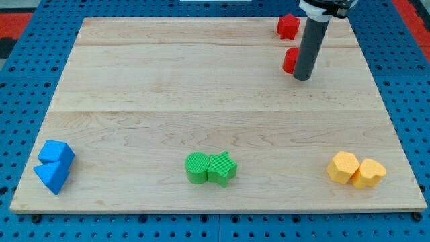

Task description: Push red circle closer to red star

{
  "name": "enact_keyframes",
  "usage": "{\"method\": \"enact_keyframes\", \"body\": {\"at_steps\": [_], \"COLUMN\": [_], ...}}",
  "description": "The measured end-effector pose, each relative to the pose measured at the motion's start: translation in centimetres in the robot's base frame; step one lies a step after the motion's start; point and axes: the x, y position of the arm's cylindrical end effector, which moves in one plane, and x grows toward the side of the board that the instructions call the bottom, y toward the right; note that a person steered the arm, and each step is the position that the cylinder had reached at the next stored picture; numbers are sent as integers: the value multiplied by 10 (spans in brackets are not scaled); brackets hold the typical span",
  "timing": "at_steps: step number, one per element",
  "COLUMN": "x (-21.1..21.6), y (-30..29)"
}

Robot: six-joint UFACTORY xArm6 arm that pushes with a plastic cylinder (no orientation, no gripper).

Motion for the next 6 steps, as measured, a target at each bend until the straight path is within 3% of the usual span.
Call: {"method": "enact_keyframes", "body": {"at_steps": [6], "x": [-35], "y": [-11]}}
